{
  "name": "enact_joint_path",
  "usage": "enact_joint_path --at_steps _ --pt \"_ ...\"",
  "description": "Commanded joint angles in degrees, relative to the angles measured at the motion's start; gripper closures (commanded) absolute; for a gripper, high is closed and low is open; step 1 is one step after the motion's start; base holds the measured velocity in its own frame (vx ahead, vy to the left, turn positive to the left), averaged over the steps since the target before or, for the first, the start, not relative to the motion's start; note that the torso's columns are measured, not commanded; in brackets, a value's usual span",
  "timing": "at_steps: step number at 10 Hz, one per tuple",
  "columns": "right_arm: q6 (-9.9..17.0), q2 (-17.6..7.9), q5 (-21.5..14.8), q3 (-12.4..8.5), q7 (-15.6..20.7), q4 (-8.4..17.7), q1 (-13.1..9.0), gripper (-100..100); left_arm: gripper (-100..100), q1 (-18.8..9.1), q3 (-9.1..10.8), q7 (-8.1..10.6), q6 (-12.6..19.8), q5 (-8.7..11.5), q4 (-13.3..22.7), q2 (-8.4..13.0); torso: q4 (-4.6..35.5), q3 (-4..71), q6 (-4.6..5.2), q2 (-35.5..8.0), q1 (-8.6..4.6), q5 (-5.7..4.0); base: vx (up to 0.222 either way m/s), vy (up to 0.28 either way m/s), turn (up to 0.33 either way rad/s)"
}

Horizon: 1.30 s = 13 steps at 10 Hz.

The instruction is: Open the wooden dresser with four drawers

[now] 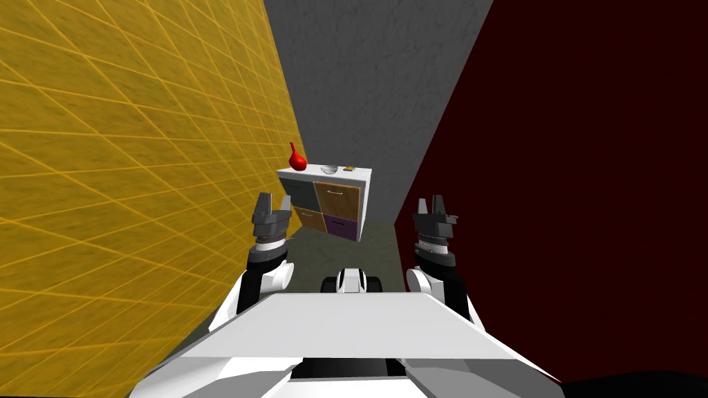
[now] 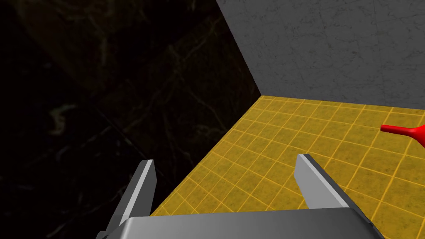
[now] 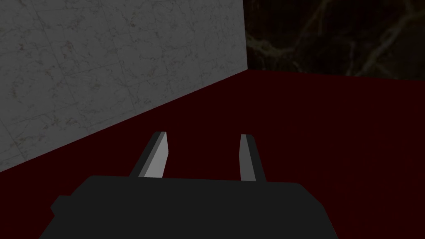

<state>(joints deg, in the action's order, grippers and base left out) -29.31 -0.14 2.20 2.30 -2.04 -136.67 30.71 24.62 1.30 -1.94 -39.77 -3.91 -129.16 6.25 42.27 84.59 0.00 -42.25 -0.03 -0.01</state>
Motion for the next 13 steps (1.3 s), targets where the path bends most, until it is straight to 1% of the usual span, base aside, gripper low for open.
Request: enact_joint_path --at_steps 1,7,9,13 --pt "0.00 0.00 0.00 0.00 0.00 0.00 0.00 0 -100 -0.49 -0.39 -1.51 -1.73 -0.86 3.46 0.53 0.02 -0.03 0.00 -0.06 0.03 0.01 0.087 0.008 -0.018" --pt "0.00 0.00 0.00 0.00 0.00 0.00 0.00 0 -100 -2.32 -0.64 -5.13 -6.34 -2.76 12.95 2.34 0.01 -0.02 0.00 -0.05 0.08 0.02 0.110 -0.002 -0.019" --pt "0.00 0.00 0.00 0.00 0.00 0.00 0.00 0 -100 -2.98 -0.73 -6.45 -8.04 -3.46 16.69 2.88 0.01 0.00 0.00 -0.02 0.01 0.00 0.130 0.000 -0.018" --pt "0.00 0.00 0.00 0.00 0.00 0.00 0.00 0 -100 -4.38 -0.91 -9.18 -11.50 -4.89 23.59 3.33 0.02 -0.03 0.00 -0.06 0.04 0.01 0.137 -0.002 -0.021"
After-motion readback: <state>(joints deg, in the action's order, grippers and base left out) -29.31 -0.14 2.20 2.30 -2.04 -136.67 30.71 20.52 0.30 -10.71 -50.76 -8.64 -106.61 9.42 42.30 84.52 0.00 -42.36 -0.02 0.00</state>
